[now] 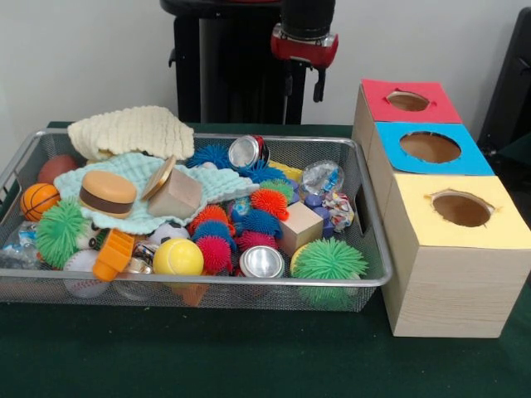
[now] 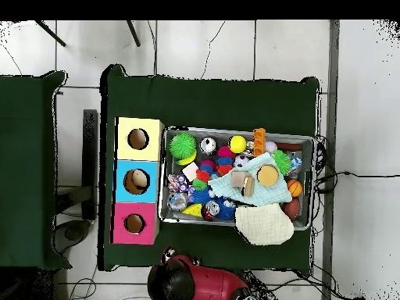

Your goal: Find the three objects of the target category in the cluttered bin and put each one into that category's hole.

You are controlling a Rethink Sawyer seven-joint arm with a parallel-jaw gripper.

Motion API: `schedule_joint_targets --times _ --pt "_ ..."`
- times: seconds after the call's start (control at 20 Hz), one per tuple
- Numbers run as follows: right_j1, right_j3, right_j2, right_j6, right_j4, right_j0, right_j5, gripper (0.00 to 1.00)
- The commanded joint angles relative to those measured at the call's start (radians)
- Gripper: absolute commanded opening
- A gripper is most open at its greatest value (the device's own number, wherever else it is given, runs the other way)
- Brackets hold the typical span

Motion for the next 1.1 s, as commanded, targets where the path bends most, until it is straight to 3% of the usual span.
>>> schedule_joint_targets --times 0.05,0.55,0.8,1.1 --pt "0.031 -0.075 0.040 0.152 -0.010 0.034 -0.121 1.00" --pt "0.082 -0.011 0.008 0.188 -0.018 0.076 -0.259 1.00" --pt "0.209 -0.096 0.018 0.149 -0.031 0.053 -0.302 1.00" --pt "0.250 -0.185 0.047 0.091 -0.042 0.001 -0.239 1.00"
